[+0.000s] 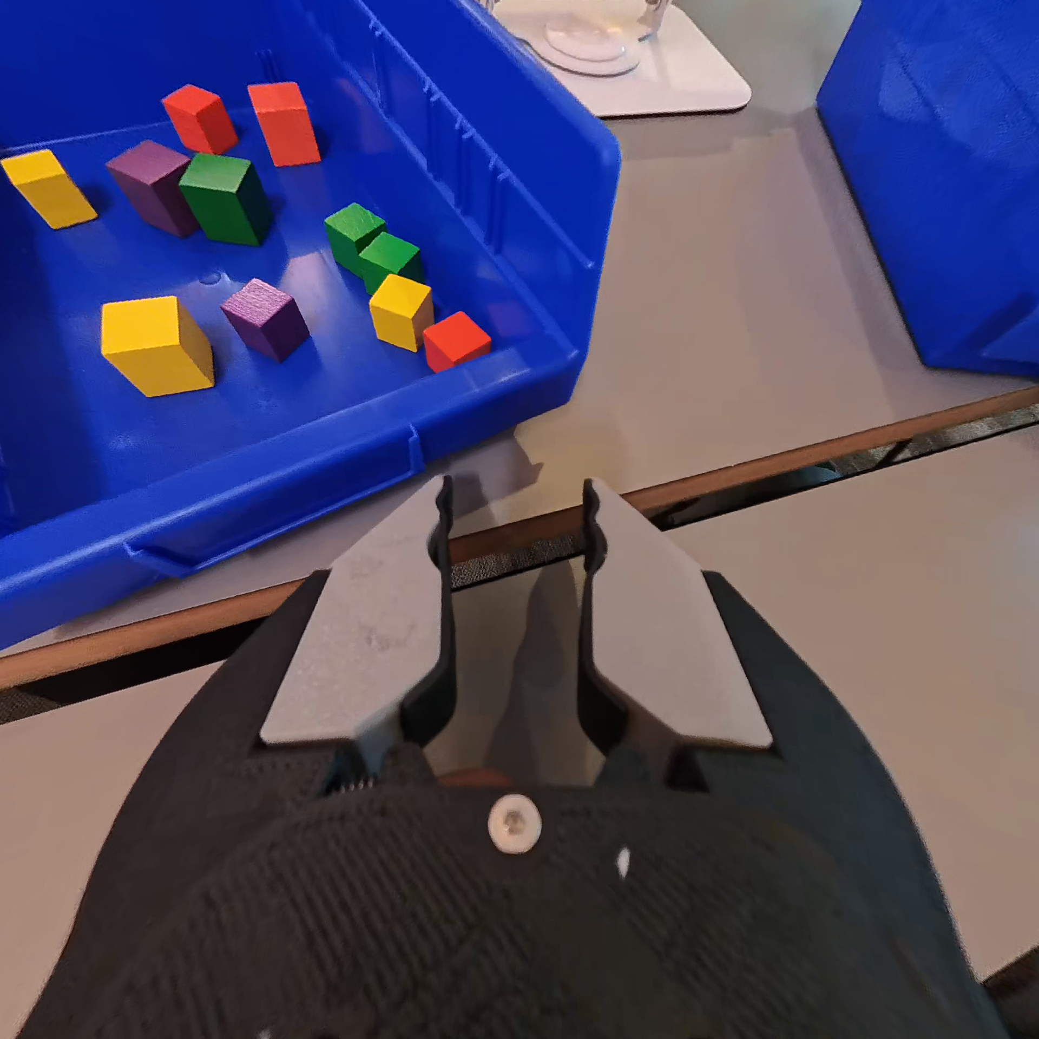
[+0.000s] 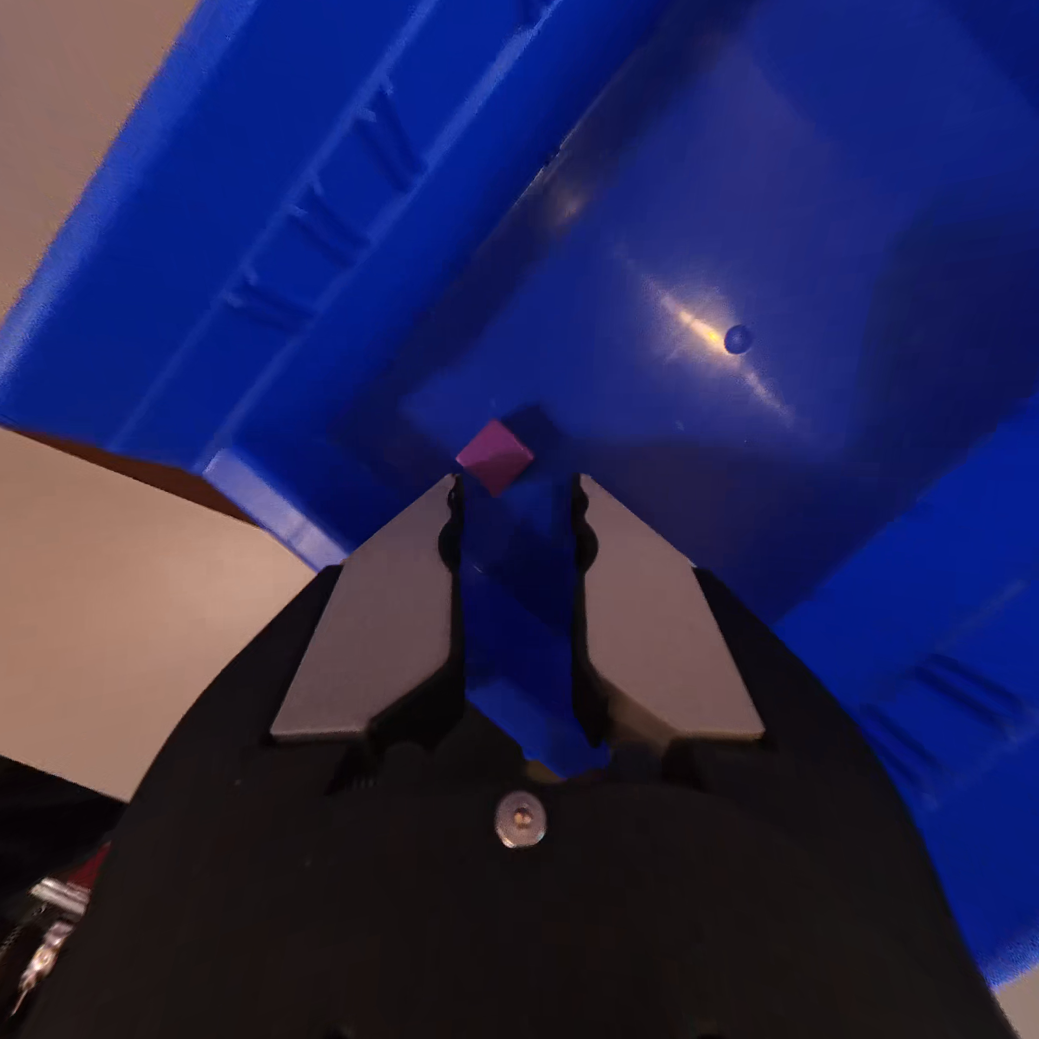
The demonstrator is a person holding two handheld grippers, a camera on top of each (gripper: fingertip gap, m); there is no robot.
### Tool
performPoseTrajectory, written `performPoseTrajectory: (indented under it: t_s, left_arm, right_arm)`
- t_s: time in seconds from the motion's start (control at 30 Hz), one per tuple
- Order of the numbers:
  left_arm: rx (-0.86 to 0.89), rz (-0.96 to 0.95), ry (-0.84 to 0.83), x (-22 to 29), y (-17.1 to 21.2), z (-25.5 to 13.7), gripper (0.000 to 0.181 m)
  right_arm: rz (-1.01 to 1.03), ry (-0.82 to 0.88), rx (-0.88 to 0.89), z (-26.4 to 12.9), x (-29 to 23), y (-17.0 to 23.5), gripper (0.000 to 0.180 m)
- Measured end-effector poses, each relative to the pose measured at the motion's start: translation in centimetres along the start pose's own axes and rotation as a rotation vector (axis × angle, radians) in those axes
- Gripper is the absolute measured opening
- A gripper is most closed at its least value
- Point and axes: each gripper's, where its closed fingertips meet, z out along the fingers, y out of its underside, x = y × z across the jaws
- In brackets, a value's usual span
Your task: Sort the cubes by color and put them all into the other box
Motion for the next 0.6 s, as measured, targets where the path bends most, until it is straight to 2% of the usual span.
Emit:
performPoseTrajectory:
  t_s: [0.03,0.1,0.17,0.33,0.6]
  left_arm:
    - [0.009,0.000,0.002,0.0,-0.1,-0.1,0.043]
    - [0.022,0.006,0.000,0.0,-0.2,-0.2,0.043]
    - [0.034,0.005,0.003,0.1,-0.4,-0.4,0.042]
    - [0.045,-0.012,0.013,0.0,-0.5,-0.5,0.040]
    - [0.080,-0.052,0.048,0.0,-0.9,-0.9,0.037]
  right_arm:
    - [0.015,-0.014,-0.008,0.3,-0.3,-0.3,0.042]
    - [0.043,-0.052,-0.018,0.7,-0.8,-0.8,0.037]
    - [0.052,-0.094,-0.052,1.0,-1.4,-0.8,0.024]
    - [0.081,-0.109,-0.077,1.0,-0.8,-0.8,0.022]
    - [0.070,-0.101,0.076,-1.5,-0.9,-2.7,0.022]
